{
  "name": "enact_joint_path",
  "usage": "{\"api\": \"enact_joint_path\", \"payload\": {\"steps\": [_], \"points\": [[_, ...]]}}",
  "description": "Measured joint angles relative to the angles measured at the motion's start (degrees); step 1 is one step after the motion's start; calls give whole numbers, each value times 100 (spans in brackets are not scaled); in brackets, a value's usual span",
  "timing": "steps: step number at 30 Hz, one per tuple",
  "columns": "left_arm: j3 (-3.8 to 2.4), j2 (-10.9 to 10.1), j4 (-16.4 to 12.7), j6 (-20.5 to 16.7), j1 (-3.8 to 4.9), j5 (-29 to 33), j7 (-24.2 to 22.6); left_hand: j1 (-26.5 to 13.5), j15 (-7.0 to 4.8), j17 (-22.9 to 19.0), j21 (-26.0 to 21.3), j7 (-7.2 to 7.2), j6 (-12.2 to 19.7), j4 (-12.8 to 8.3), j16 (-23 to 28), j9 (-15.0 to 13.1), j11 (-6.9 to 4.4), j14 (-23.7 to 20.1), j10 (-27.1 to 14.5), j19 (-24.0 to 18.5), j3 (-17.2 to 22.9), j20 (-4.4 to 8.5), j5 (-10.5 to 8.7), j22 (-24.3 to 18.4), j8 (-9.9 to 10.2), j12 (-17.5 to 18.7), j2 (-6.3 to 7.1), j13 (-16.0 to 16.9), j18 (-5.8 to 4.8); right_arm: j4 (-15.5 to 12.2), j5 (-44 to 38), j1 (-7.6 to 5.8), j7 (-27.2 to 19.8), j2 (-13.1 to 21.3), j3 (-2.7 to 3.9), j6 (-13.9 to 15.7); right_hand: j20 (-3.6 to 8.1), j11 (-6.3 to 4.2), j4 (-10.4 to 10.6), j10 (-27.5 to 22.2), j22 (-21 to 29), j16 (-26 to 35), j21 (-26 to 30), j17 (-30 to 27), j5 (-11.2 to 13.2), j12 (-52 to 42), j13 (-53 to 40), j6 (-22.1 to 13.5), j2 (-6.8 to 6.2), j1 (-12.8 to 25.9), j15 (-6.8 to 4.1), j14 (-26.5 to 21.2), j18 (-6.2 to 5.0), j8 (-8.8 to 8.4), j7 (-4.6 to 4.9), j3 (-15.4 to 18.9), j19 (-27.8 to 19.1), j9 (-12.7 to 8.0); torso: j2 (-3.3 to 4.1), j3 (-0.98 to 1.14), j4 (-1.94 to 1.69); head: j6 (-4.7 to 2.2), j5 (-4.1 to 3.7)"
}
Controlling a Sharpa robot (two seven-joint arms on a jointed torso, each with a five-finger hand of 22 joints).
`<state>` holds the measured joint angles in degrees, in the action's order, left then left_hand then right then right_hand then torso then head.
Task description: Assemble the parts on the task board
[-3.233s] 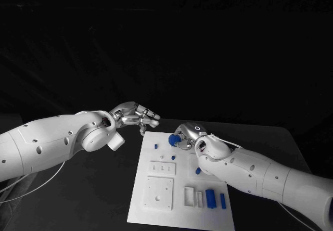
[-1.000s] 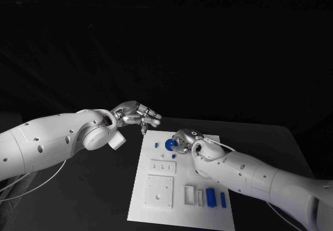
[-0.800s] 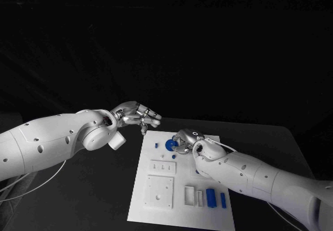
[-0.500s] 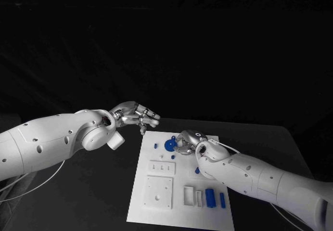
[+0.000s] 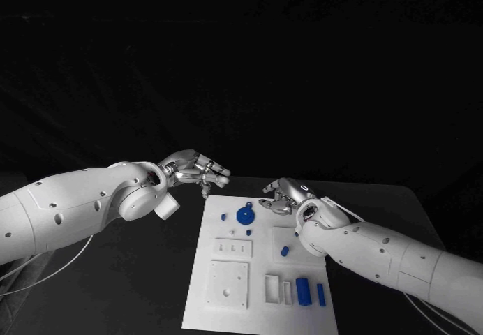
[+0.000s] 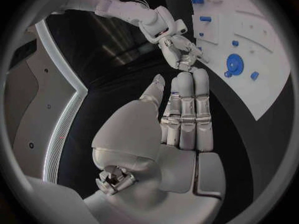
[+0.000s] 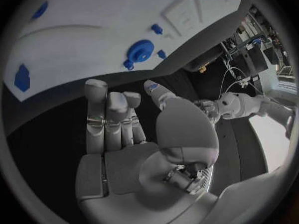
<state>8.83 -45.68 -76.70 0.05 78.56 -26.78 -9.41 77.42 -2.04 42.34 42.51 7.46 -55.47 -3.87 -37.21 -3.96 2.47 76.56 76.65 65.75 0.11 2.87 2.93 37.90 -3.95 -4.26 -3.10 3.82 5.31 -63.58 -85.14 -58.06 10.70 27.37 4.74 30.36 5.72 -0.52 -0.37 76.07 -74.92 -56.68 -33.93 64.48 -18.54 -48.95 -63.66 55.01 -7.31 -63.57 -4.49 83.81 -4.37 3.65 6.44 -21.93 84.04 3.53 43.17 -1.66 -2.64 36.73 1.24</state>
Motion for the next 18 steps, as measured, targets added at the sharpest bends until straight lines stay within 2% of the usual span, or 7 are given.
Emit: {"api": "enact_joint_path", "payload": {"steps": [5, 7, 10, 12, 13, 16, 18], "points": [[0, -15, 20, -28, -2, 5, -45, 0, 94, -375, -431, 0, 0, 0, 653, 0, 21, -29, -21, -20, 0, -65, 0, -226, 0, 0, 0, 0, 0, -234, 152, -54, -81, 373, 269, 142, 0, 0, -110, 0, 0, 0, -70, 5, 13, -59, -31, 175, -69, -129, 0, 0, 0, 0, -7, -155, 0, 0, -20, 12, 48, -28, 2], [0, -24, 33, -58, -2, 20, -81, 0, 103, -495, -598, 21, -21, -6, 899, 0, 21, -21, -21, -11, 6, -73, 0, -332, 0, 0, 0, 0, -1, -315, 312, -74, -193, 574, 413, 201, 0, 0, -277, 0, 0, -42, -123, 31, -35, -115, -72, 156, -76, -305, 0, 0, 0, 0, 11, -136, 0, 0, -34, 19, 72, -33, 2], [0, -47, 41, -105, -2, 51, -143, 0, 138, -669, -870, 32, -32, -45, 1306, 0, 21, 60, -21, 63, 45, -103, 34, -527, 0, 0, 0, -2, 0, -381, 665, -101, -467, 834, 547, 235, 0, 0, -551, 0, 0, -73, -195, 67, -147, -154, -121, 240, 24, -403, 0, 0, 0, 0, 13, -63, 0, 0, -48, 37, 101, -36, 12], [1, -70, 41, -132, -2, 78, -181, 0, 122, -689, -978, 27, -56, -66, 1448, 0, 20, 145, -21, 136, 66, -90, 34, -602, 0, 0, 0, -5, 0, -416, 925, -101, -687, 981, 593, 231, 0, -2, -689, 3, 0, -104, -282, 96, -372, -183, -149, 329, 52, -431, 0, 0, -1, 0, -3, 31, 0, 3, -56, 52, 124, -35, 9], [1, -86, 39, -149, -2, 95, -205, 0, 122, -680, -1001, 20, -63, -90, 1486, 0, 20, 145, -21, 154, 73, -72, 34, -617, 0, 0, 0, -5, 0, -417, 1099, -100, -838, 1072, 616, 215, 0, -25, -778, 27, 1, -159, -368, 134, -602, -238, -185, 401, 52, -431, 0, 0, -1, 0, -28, 129, 0, 8, -59, 58, 135, -32, -3], [2, -114, 30, -177, -2, 128, -245, 0, 120, -607, -1041, 20, -63, -128, 1545, 0, 20, 171, -21, 183, 70, -76, 34, -626, 0, 0, 0, -5, 0, -379, 1412, -93, -1124, 1223, 646, 138, 0, -31, -941, 34, 1, -211, -484, 193, -890, -287, -236, 453, 132, -507, 0, 0, 0, 0, -28, 369, 0, 11, -65, 76, 165, -36, -34], [2, -130, 22, -191, -2, 149, -271, 0, 119, -557, -1068, 20, -63, -149, 1574, 0, 20, 189, -21, 205, 69, -82, 34, -627, 0, 0, 0, -5, 0, -316, 1606, -79, -1326, 1323, 660, 19, 0, -31, -1178, 34, 1, -244, -587, 248, -1011, -287, -273, 453, 345, -506, 0, 0, 0, 0, -28, 711, 0, 11, -69, 93, 192, -45, -42]]}}
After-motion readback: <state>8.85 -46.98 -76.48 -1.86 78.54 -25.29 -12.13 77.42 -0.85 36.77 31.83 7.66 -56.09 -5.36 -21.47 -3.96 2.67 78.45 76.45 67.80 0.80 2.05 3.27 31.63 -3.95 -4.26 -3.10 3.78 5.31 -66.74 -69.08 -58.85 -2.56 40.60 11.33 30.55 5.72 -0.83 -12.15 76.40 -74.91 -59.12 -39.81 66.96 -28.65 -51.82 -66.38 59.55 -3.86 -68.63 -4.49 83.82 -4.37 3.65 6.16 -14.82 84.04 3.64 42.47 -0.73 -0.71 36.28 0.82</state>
